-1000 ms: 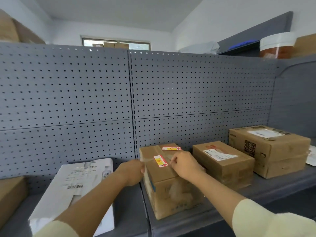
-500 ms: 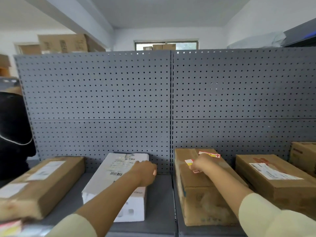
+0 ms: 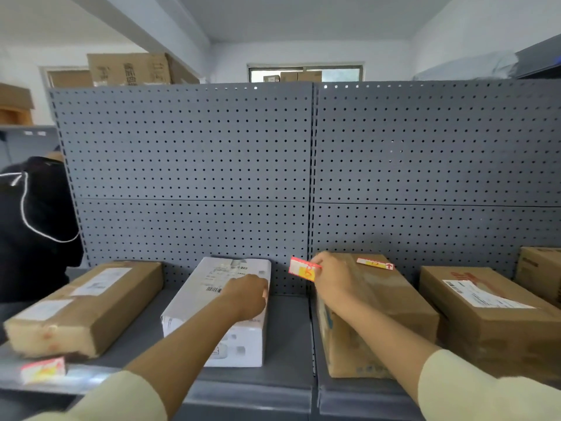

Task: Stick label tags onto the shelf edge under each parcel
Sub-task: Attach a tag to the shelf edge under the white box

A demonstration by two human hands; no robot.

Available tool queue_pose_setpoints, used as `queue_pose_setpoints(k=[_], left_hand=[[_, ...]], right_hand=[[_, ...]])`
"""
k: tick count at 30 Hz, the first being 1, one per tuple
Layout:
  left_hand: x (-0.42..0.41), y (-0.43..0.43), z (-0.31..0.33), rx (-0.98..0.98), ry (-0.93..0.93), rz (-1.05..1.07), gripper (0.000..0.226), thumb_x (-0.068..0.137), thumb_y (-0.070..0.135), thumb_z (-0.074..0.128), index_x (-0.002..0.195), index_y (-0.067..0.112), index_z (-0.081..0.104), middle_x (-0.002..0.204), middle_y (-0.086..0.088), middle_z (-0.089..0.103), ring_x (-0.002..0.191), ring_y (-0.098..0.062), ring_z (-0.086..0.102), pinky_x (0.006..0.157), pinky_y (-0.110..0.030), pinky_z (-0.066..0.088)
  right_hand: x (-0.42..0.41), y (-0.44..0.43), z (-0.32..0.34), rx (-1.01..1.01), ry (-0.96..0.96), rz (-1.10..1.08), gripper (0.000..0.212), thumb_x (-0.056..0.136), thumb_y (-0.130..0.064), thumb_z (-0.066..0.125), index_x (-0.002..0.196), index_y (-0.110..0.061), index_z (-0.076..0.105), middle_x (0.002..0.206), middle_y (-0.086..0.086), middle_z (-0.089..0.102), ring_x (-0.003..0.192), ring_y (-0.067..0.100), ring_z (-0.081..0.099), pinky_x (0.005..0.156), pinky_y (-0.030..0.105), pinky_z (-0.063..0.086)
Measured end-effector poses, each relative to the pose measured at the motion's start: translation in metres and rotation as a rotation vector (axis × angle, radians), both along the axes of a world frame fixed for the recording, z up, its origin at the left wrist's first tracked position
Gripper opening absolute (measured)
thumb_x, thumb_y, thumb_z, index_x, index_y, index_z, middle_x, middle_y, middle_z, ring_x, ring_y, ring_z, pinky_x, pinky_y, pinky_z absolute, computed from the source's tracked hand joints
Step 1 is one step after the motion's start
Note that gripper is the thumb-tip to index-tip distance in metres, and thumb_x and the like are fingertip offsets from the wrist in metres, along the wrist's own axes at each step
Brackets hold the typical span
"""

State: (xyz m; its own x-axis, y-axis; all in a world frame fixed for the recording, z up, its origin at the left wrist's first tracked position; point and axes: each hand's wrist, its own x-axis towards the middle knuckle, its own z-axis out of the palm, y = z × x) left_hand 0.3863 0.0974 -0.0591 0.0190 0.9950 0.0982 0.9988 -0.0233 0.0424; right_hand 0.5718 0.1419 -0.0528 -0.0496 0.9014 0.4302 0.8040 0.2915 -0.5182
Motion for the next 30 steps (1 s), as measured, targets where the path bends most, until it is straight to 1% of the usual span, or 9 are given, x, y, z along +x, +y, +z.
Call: queue_pose_setpoints(k=[1,2,4,7,13,16,18,21,30], left_hand=[[-0.002,-0.004,-0.001,0.014,-0.015,0.021,0.032,0.093,0.015,0.045,0.12,0.019,0.06,0.126,-0.006,0.06,0.111,-0.028,0.059,0.091,-0.036,0.045],[-0.005,-0.01,-0.002,0.022,-0.031,0.042,0.033,0.092,0.013,0.045,0.121,0.02,0.059,0.126,-0.006,0.06,0.11,-0.029,0.059,0.091,-0.036,0.046],[-0.014,-0.02,-0.005,0.021,-0.053,0.07,0.034,0.092,0.013,0.045,0.122,0.021,0.059,0.127,-0.006,0.059,0.11,-0.03,0.059,0.093,-0.037,0.047],[-0.033,-0.037,-0.011,-0.005,-0.066,0.091,0.033,0.092,0.015,0.046,0.121,0.021,0.059,0.127,-0.006,0.058,0.112,-0.03,0.057,0.096,-0.037,0.047],[-0.075,-0.066,-0.028,-0.072,-0.111,0.099,0.031,0.09,0.015,0.044,0.115,0.024,0.061,0.125,-0.003,0.06,0.109,-0.028,0.059,0.091,-0.037,0.05],[-0.096,-0.08,-0.036,-0.106,-0.097,0.097,0.034,0.09,0.014,0.044,0.119,0.022,0.061,0.127,-0.004,0.059,0.112,-0.028,0.059,0.091,-0.037,0.05],[-0.109,-0.088,-0.042,-0.137,-0.079,0.081,0.034,0.089,0.014,0.044,0.117,0.022,0.061,0.128,-0.005,0.059,0.112,-0.029,0.059,0.092,-0.037,0.05],[-0.125,-0.097,-0.049,-0.193,-0.052,0.046,0.032,0.091,0.013,0.045,0.117,0.021,0.061,0.128,-0.006,0.059,0.112,-0.03,0.06,0.093,-0.038,0.05],[-0.129,-0.107,-0.088,-0.273,-0.034,-0.039,0.038,0.09,0.008,0.044,0.122,0.021,0.06,0.13,-0.007,0.057,0.114,-0.03,0.059,0.094,-0.038,0.049]], right_hand=[[-0.006,-0.004,0.0,0.018,0.012,0.046,0.018,0.093,-0.012,0.05,0.1,-0.022,0.063,0.097,0.002,0.065,0.076,0.018,0.056,0.047,0.022,0.034],[-0.011,-0.008,-0.002,0.025,0.029,0.089,0.017,0.093,-0.013,0.05,0.099,-0.021,0.064,0.097,0.003,0.066,0.079,0.019,0.058,0.052,0.024,0.04],[-0.022,-0.015,-0.008,-0.006,0.073,0.157,0.016,0.093,-0.011,0.05,0.097,-0.018,0.064,0.098,0.005,0.067,0.086,0.021,0.06,0.066,0.032,0.05],[-0.035,-0.028,-0.019,-0.032,0.083,0.232,0.015,0.091,-0.009,0.052,0.096,-0.015,0.065,0.1,0.008,0.068,0.092,0.025,0.061,0.077,0.038,0.052],[-0.069,-0.062,-0.032,-0.043,0.034,0.314,0.014,0.092,-0.008,0.052,0.095,-0.015,0.064,0.103,0.006,0.067,0.091,0.022,0.062,0.075,0.034,0.052],[-0.092,-0.078,-0.039,-0.06,0.024,0.334,0.014,0.092,-0.009,0.052,0.098,-0.014,0.064,0.105,0.005,0.067,0.091,0.021,0.062,0.079,0.038,0.054],[-0.106,-0.089,-0.045,-0.068,0.008,0.316,0.014,0.092,-0.011,0.051,0.096,-0.016,0.064,0.103,0.005,0.067,0.089,0.021,0.062,0.077,0.04,0.055],[-0.123,-0.105,-0.055,-0.071,0.001,0.269,0.016,0.091,-0.011,0.05,0.096,-0.017,0.064,0.101,0.002,0.068,0.087,0.021,0.062,0.072,0.035,0.054],[-0.148,-0.128,-0.094,-0.147,-0.152,0.243,0.018,0.092,-0.013,0.049,0.1,-0.021,0.064,0.105,-0.002,0.068,0.092,0.018,0.062,0.08,0.032,0.053]])
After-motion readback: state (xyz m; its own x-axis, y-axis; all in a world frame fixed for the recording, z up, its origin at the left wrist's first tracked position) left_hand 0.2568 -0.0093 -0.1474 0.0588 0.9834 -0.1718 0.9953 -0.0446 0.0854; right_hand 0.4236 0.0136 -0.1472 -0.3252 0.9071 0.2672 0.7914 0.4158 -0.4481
